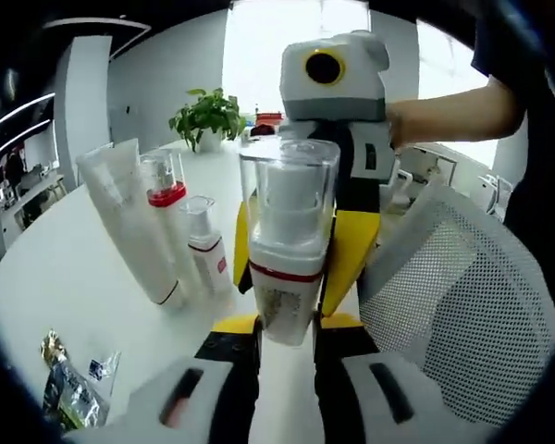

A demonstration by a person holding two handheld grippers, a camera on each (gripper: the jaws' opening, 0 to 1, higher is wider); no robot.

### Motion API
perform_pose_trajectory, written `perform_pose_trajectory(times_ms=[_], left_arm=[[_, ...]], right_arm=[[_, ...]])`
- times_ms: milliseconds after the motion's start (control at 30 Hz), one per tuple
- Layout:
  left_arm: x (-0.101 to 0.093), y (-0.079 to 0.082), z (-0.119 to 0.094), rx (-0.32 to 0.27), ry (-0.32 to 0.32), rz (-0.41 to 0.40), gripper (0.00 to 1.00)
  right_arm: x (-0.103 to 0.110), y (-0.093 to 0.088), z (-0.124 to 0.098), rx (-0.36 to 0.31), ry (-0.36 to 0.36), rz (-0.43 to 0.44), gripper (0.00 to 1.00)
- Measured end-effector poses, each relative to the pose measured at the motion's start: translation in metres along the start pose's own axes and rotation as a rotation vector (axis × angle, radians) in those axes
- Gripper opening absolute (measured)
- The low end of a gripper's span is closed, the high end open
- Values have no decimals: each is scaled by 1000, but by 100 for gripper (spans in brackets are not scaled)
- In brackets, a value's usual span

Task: Arrange the skincare products in the storage area until every visible bottle or jar stands upright without overlapping.

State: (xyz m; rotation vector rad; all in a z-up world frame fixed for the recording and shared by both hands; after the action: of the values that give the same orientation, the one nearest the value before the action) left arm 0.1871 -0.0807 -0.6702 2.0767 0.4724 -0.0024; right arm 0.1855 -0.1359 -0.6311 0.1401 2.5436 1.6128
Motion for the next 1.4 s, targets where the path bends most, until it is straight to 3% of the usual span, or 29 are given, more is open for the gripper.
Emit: perform_pose_trajectory(times_ms=[367,667,1400], left_arm=[[14,-19,24,50,47,22,20],[14,-21,31,63,74,19,20],[23,-25,42,72,58,43,18]], right_arm=[[-11,-34,11,49,-3,12,22],[-16,-51,14,80,-25,29,22],[-26,-61,8,86,-97,74,24]])
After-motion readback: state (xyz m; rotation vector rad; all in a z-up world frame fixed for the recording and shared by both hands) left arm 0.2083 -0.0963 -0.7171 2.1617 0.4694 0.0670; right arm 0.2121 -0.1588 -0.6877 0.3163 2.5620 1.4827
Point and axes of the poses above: the point that each gripper's makers call its tool centre point, and the gripper's own axes: z roughly forward along the fingers, x roughly to its left, y roughly out of its top, the point moved 5 cm from there along -z, roughly backward along the fingers, and after that the axes turned 10 degrees about -z, right-handed, at the moved point
